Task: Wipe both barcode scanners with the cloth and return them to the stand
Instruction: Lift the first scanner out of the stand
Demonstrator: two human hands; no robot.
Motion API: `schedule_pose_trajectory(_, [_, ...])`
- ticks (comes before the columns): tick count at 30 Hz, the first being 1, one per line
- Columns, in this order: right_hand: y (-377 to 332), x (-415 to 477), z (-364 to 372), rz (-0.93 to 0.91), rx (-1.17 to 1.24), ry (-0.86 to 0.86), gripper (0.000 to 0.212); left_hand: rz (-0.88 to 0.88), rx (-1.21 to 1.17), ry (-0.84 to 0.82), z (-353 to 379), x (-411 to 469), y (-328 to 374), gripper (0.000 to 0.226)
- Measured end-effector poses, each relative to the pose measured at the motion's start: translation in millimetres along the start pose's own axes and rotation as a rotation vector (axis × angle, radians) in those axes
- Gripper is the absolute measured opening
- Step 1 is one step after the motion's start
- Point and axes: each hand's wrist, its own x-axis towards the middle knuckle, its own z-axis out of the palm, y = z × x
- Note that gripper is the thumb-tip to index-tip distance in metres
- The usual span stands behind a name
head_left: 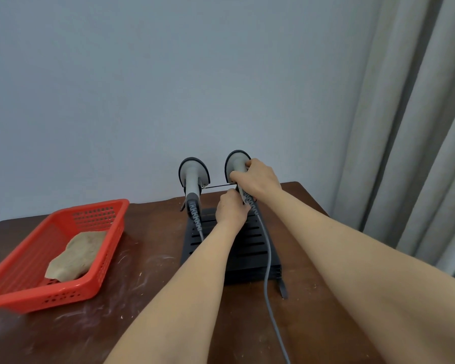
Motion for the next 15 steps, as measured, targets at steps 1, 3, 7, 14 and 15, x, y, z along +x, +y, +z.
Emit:
schedule_pose_trajectory(1, [0.1,-0.8,-0.5,-0.002,0.005,0.002,0.056,0.000,0.004,-0.003,-0.6,-0.7,0.7,0.022])
schedule_pose_trajectory(3, [0.4,-2.7,-2.0,-0.004,0.015,0.010,0.055,0.003,0.012,-0.007,-2.2,-2.5,2.6,0.021])
schedule_pose_trajectory(7, [-0.1,-6.0,-5.2,-0.012,0.024,0.019,0.055,0.011,0.032,0.000,-5.0,-7.5,6.2,0.020])
schedule_pose_trajectory(14, [-0.3,-13.1,-9.1,0.000,0.030,0.047,0.055,0.023,0.065,0.011,-7.1,-12.5,10.6,0.019])
schedule_pose_trajectory(15, [-0.3,-13.5,-9.3,0.004,0.038,0.051,0.055,0.022,0.067,0.014,-7.1,-12.9,11.0,0.019])
